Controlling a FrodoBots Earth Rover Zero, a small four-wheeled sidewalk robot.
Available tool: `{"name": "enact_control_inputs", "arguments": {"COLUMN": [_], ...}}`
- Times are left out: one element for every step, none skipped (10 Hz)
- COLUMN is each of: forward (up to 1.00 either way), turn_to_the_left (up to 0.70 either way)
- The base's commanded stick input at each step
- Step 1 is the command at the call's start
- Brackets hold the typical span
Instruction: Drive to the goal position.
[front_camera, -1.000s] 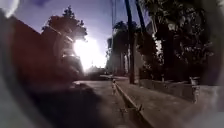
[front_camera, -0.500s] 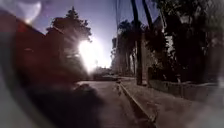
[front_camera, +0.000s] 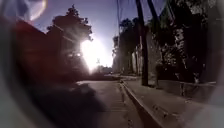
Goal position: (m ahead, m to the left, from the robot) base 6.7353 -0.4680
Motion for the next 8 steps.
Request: {"name": "enact_control_inputs", "arguments": {"forward": [0.85, 0.85, 0.85, 0.85, 0.85, 0.85, 0.85, 0.85], "turn_to_the_left": [0.0, 0.0, 0.0, 0.0, 0.02, 0.09, 0.15, 0.07]}}
